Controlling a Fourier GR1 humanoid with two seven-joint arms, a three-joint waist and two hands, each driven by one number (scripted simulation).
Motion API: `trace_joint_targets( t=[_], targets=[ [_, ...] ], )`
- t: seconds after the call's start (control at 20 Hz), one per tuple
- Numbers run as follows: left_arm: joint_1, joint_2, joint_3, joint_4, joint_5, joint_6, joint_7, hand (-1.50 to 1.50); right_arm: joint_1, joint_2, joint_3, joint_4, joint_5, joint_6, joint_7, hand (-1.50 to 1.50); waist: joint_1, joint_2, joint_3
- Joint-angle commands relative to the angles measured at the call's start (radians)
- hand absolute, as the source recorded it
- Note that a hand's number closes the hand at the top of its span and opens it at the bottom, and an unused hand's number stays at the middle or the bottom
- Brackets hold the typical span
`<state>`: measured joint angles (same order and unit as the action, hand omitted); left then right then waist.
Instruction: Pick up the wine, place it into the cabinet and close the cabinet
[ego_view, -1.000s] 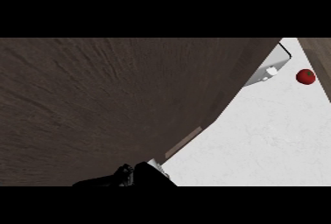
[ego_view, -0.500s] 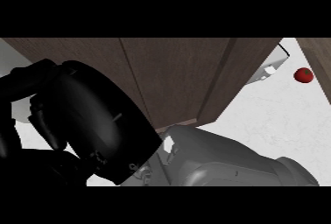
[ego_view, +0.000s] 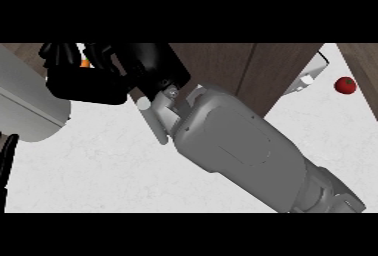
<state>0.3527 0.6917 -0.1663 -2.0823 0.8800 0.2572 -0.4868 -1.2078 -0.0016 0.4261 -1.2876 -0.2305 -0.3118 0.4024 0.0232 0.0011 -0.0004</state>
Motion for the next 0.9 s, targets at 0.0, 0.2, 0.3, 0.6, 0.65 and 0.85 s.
trace_joint_targets(
  t=[0.0, 0.2, 0.3, 0.6, 0.65, 0.85],
  targets=[
    [0.040, -0.007, 0.008, -0.020, -0.018, -0.026, 0.009, -1.50, -0.044, -0.023, -0.114, 0.158, -0.038, 0.107, -0.070, 1.50, 0.005, 0.003, 0.000],
    [0.085, -0.022, 0.035, -0.051, -0.035, -0.026, -0.005, -1.50, 0.007, -0.028, -0.102, 0.217, 0.008, 0.116, -0.149, 1.50, 0.010, 0.001, 0.000],
    [0.053, -0.001, 0.053, -0.060, 0.010, -0.033, 0.055, -1.50, 0.058, -0.042, -0.088, 0.229, 0.021, 0.137, -0.213, 1.50, 0.006, 0.003, 0.000],
    [-0.013, -0.013, 0.046, -0.045, -0.023, 0.003, 0.069, -1.50, -0.012, -0.109, -0.121, 0.329, 0.056, 0.190, -0.256, 1.50, 0.007, 0.010, 0.000],
    [-0.024, -0.006, 0.040, -0.036, -0.017, -0.006, 0.085, -1.50, -0.024, -0.111, -0.134, 0.332, 0.054, 0.182, -0.251, 1.50, 0.003, 0.011, 0.000],
    [-0.027, -0.036, 0.017, -0.004, -0.039, -0.022, 0.063, -1.50, -0.034, -0.066, -0.120, 0.356, 0.084, 0.146, -0.261, 1.50, 0.006, 0.010, -0.001]
  ],
)
